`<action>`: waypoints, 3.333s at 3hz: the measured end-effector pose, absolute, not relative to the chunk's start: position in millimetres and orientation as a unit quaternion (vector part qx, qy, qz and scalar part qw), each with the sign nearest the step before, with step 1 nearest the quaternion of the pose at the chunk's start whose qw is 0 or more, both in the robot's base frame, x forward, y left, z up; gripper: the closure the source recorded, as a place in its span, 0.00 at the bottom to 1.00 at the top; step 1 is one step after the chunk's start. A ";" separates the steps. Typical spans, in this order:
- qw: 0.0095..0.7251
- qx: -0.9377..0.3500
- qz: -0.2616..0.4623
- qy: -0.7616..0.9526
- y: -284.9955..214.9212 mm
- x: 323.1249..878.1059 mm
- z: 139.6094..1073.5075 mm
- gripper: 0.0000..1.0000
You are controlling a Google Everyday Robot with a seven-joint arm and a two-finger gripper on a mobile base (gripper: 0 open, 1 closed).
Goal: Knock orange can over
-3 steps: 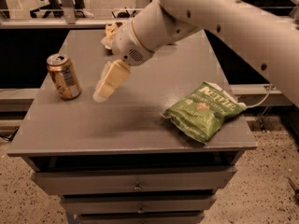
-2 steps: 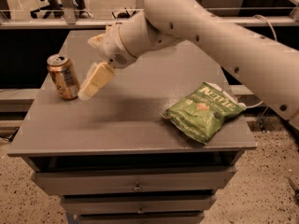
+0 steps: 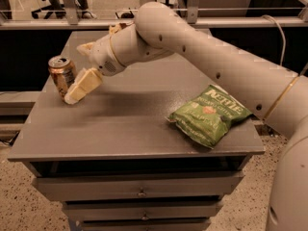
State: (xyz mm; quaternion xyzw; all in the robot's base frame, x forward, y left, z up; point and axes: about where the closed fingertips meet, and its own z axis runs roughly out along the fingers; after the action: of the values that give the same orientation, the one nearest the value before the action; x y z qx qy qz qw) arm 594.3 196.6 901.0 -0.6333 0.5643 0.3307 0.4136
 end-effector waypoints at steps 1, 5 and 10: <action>0.414 -0.626 0.359 0.555 217.3 590.8 895.8 0.00; 0.435 -0.603 0.355 0.567 218.7 594.8 902.1 0.85; 0.251 -0.673 0.064 0.693 94.1 617.5 894.3 1.00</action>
Offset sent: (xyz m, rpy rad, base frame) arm -0.0147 0.0583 -0.0144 0.1008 0.0568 0.0665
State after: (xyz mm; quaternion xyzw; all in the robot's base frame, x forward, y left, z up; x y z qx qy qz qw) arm 617.5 94.1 894.3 -0.6725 0.6932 0.0644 0.2510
